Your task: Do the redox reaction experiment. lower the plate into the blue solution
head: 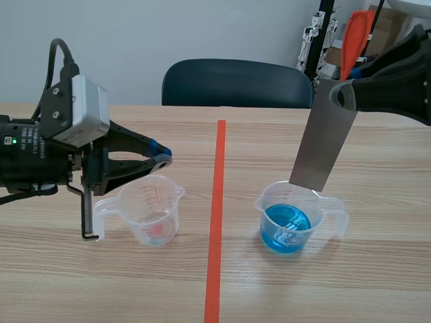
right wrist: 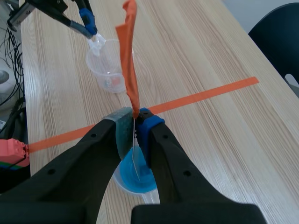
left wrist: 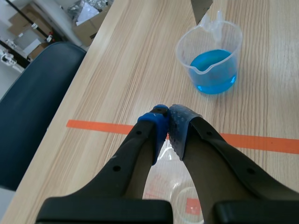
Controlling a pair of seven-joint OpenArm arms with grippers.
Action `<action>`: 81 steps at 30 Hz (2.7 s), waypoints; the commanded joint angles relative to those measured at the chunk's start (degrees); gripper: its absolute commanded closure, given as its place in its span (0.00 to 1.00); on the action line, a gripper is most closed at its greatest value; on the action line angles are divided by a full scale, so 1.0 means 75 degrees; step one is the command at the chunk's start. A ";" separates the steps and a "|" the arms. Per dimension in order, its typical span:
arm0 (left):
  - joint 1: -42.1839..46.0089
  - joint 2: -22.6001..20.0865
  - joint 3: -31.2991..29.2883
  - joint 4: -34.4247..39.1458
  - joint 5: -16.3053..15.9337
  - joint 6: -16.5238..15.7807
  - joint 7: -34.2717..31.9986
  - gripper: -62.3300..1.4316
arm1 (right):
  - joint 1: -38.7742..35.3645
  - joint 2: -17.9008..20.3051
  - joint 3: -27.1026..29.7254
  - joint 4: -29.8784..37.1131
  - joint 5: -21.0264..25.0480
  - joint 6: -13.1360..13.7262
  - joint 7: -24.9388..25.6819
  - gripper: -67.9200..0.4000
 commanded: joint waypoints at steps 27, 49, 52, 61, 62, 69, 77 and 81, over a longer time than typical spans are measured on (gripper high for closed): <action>0.4887 0.0822 -0.2361 -0.1862 0.0087 0.1778 -0.3678 0.92 | -0.0568 -0.1591 0.0169 -0.1749 -0.1393 0.0061 0.0997 0.99; 0.3873 0.3185 -0.2358 -0.6251 0.2457 0.4220 -0.8964 0.91 | -0.1177 -0.2888 0.0166 -0.3200 -0.3077 0.0061 0.2279 0.99; 0.3806 0.3322 -0.2358 -0.6339 0.2445 0.4223 -0.8964 0.91 | -0.1250 -0.2999 0.0166 -0.3314 -0.3238 0.0061 0.2390 0.99; 0.3809 0.3459 -0.2358 -0.6315 0.2509 0.4220 -0.8964 0.75 | -0.1434 -0.3177 0.0166 -0.3328 -0.3576 0.0061 0.2518 0.99; 0.3809 0.3465 -0.2358 -0.6315 0.2506 0.4220 -0.8964 0.67 | -0.1440 -0.3179 0.0166 -0.3328 -0.3579 0.0061 0.2521 0.99; 0.3809 0.3468 -0.2358 -0.6312 0.2506 0.4197 -0.8964 0.11 | -0.1475 -0.3133 0.0172 -0.3325 -0.3544 0.0061 0.2530 0.99; 0.3809 0.3468 -0.2358 -0.5998 0.3127 0.4197 -0.8964 0.03 | -0.1475 -0.2766 0.0172 -0.3325 -0.3532 0.0061 0.3217 0.99; 0.3832 0.3468 -0.2358 -0.5761 0.3101 0.4197 -0.8964 0.03 | -0.1475 -0.2699 0.0172 -0.3325 -0.3538 0.0061 0.3381 0.99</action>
